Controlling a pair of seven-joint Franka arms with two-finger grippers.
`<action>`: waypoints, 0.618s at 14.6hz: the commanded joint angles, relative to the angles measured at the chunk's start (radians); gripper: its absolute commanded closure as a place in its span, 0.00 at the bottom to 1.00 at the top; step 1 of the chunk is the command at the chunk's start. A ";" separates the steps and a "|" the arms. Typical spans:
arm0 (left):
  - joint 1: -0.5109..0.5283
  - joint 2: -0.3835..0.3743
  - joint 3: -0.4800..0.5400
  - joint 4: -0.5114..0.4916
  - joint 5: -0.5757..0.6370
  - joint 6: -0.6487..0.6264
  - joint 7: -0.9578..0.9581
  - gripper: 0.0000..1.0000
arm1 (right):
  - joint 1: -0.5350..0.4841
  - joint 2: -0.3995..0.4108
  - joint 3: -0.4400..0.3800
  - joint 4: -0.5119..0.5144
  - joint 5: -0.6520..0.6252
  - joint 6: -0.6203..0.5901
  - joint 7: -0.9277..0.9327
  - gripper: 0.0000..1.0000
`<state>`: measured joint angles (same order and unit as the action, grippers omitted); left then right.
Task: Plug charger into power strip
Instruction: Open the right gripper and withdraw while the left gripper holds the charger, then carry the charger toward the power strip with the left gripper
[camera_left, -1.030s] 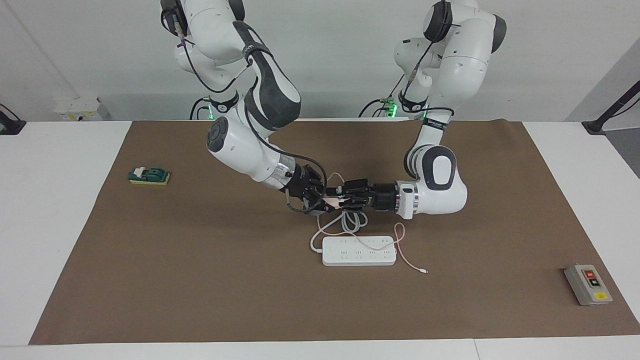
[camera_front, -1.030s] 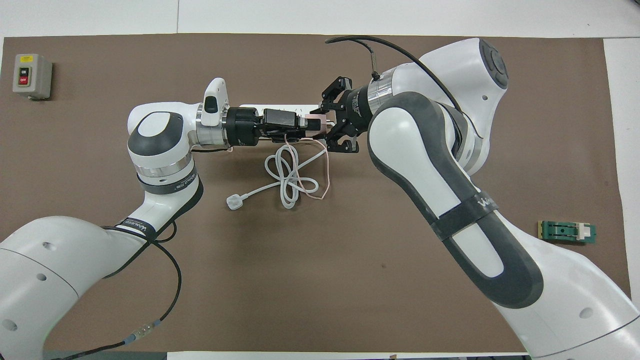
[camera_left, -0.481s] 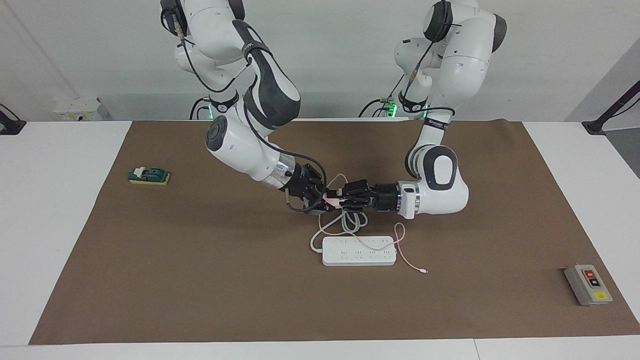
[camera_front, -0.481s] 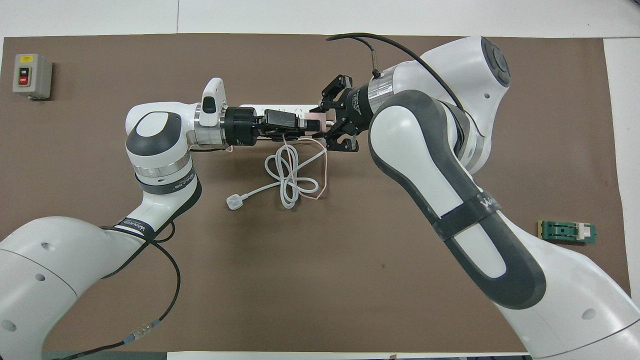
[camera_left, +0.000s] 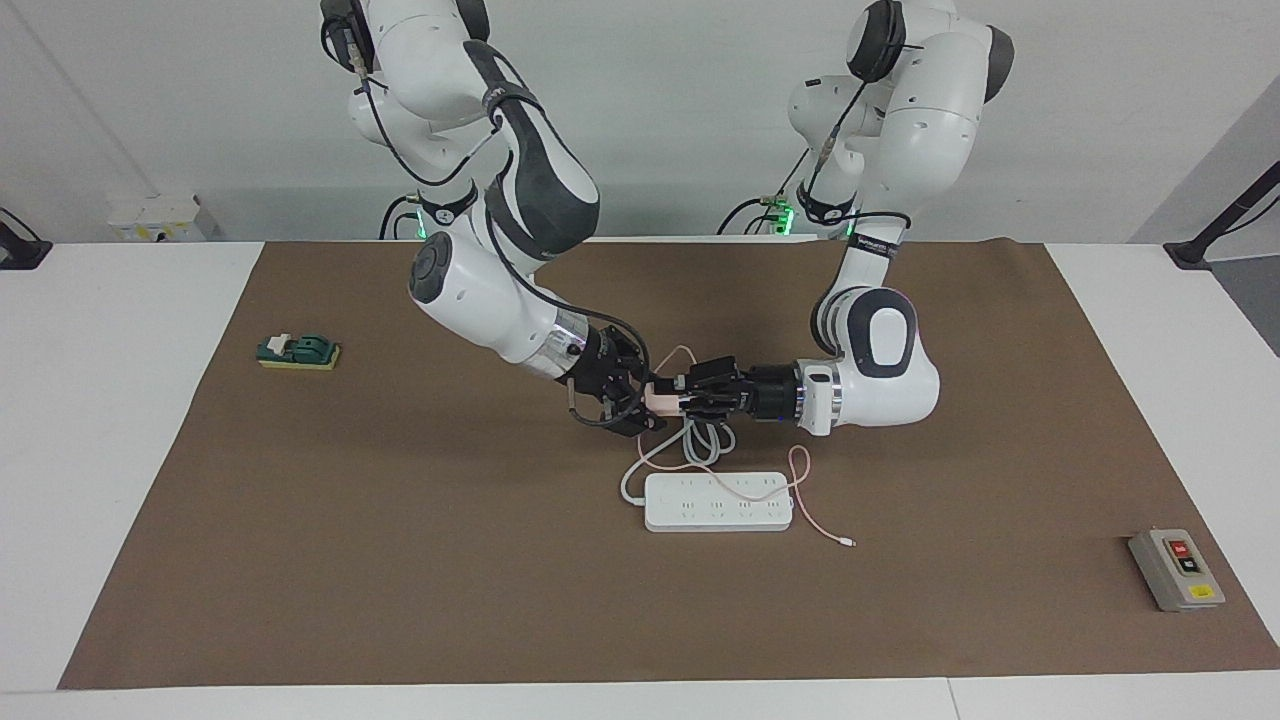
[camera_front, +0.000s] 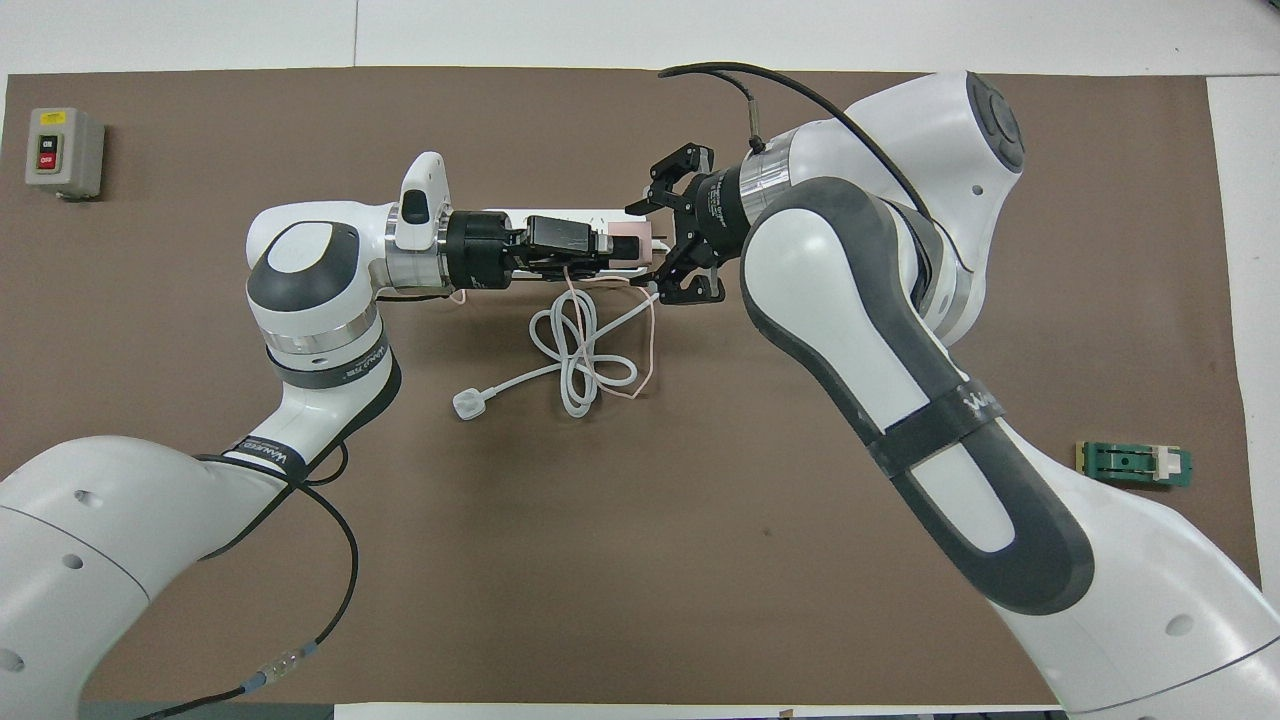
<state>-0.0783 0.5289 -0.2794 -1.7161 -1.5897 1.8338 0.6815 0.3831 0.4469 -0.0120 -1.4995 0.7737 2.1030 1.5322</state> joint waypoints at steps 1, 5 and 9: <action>0.000 -0.056 0.012 -0.023 0.019 0.010 -0.033 1.00 | -0.009 0.012 0.001 0.030 0.007 -0.006 0.019 0.00; 0.044 -0.131 0.017 -0.020 0.187 0.010 -0.042 1.00 | -0.049 0.003 -0.006 0.067 0.004 -0.050 0.019 0.00; 0.152 -0.208 0.017 0.004 0.426 -0.030 -0.030 1.00 | -0.139 -0.030 -0.006 0.073 -0.025 -0.093 0.003 0.00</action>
<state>0.0131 0.3834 -0.2629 -1.7046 -1.2821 1.8317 0.6550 0.2926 0.4348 -0.0243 -1.4362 0.7702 2.0488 1.5342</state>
